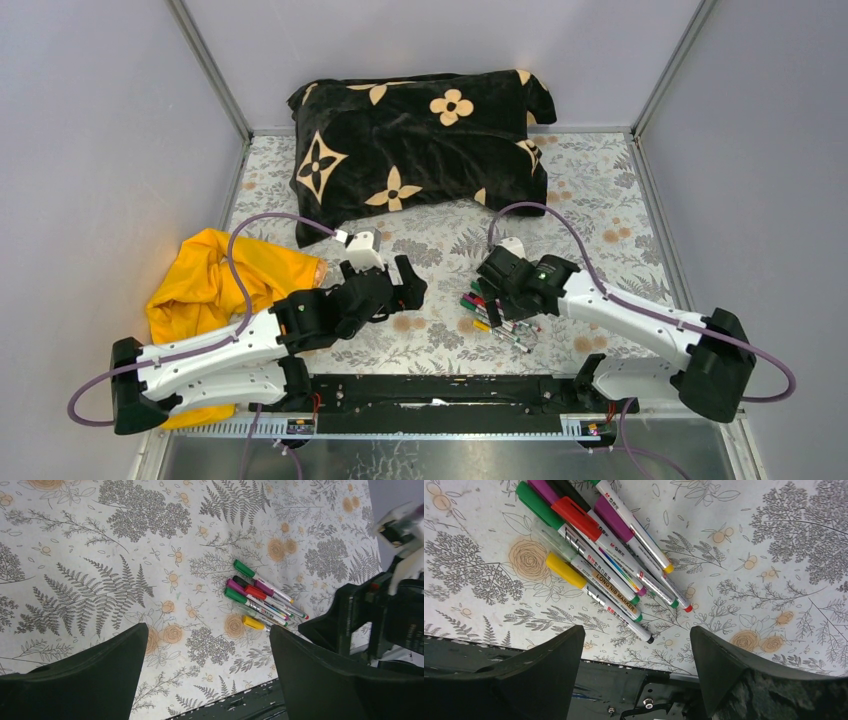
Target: Open the pen caps
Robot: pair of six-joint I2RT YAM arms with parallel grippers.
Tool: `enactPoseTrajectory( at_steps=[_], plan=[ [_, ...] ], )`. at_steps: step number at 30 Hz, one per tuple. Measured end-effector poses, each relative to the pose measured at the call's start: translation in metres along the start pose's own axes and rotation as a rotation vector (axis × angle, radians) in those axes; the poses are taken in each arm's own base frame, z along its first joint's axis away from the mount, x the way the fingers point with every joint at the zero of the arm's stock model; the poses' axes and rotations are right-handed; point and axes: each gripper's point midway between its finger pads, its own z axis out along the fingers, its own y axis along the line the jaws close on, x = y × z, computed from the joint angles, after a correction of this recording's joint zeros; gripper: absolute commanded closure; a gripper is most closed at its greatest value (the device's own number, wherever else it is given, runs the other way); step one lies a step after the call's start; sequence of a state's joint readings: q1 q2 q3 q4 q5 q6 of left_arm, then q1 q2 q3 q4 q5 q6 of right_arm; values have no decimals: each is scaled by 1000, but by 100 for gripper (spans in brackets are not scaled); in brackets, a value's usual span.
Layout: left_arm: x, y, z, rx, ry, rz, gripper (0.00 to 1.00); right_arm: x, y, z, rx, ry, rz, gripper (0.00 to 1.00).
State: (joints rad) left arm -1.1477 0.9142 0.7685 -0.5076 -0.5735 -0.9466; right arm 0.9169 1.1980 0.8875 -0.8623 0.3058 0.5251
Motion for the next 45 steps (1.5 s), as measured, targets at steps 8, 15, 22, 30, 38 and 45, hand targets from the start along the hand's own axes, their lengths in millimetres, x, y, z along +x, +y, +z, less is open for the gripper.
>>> enactPoseTrajectory(
  at_steps=[8,15,22,30,38,45],
  plan=[
    [0,-1,4,12,19,-38,2,6,8,18,-3,60,-56,13],
    [-3,3,8,10,34,-72,2,7,14,33,4,85,-88,13],
    [-6,2,10,22,36,-93,1,6,16,45,-4,110,-93,16],
    [-9,2,11,27,35,-106,1,-5,6,53,-14,109,-45,26],
    [-10,2,13,27,37,-116,2,-4,3,60,-30,150,-27,34],
    [-11,3,14,24,38,-120,1,4,6,67,-37,198,-42,40]
  ],
)
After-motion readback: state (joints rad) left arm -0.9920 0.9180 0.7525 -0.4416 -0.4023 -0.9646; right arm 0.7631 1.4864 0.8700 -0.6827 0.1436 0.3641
